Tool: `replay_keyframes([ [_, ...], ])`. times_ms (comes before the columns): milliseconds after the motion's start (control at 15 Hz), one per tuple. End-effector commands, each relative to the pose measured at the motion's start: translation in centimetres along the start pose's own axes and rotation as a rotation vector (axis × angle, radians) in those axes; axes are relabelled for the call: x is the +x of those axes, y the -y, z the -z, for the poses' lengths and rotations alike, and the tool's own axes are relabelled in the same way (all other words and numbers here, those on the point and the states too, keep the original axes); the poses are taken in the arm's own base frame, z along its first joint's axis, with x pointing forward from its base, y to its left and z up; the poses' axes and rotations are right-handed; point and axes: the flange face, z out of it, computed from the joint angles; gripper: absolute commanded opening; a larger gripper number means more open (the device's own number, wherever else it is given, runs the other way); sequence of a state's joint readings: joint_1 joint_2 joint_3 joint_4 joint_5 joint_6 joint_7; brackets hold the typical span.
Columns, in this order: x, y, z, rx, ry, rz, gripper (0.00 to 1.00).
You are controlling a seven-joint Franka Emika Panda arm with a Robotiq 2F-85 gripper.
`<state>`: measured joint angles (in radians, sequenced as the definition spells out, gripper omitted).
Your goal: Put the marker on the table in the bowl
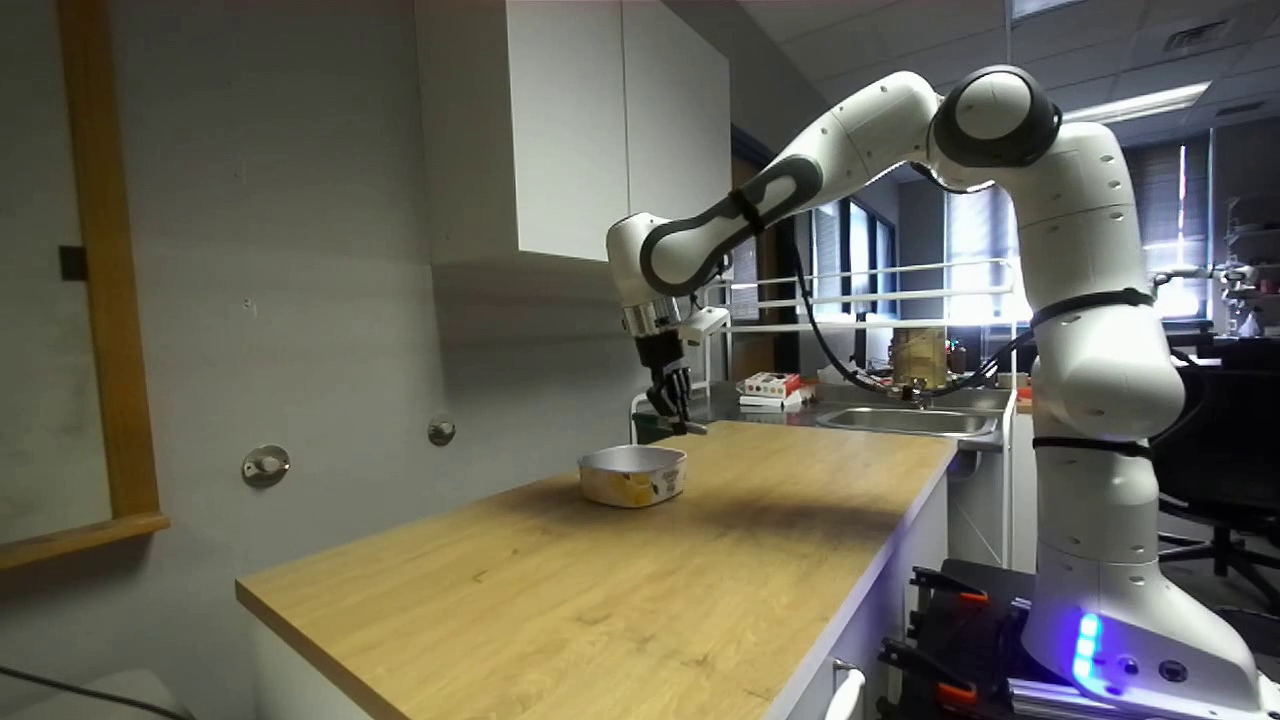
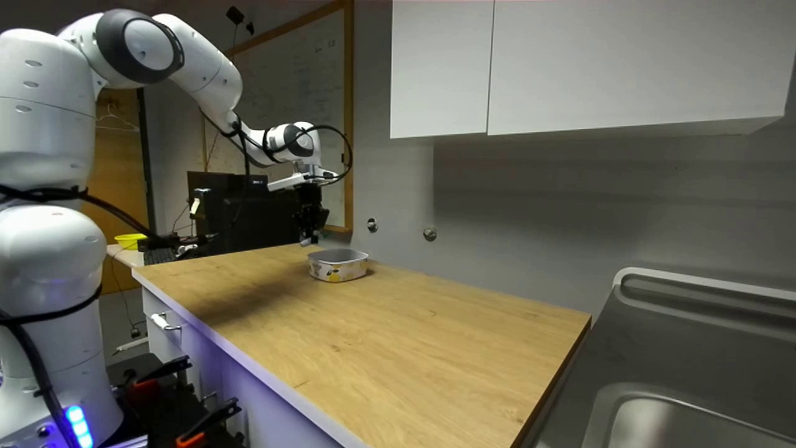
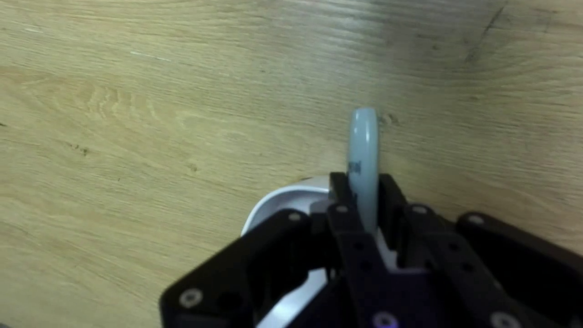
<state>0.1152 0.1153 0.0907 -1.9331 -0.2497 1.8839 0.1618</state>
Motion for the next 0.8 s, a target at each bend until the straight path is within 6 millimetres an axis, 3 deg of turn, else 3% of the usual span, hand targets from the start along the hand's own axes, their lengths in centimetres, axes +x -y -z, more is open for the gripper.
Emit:
replay_keyframes([
  [0,3.5,0.2,-0.3,-0.035,0.026,-0.033,0.09],
  [400,6.8,-0.7,-2.5,-0.046,0.066,-0.048,0.09],
  [733,8.3,-1.7,-4.6,-0.044,0.104,-0.066,0.09],
])
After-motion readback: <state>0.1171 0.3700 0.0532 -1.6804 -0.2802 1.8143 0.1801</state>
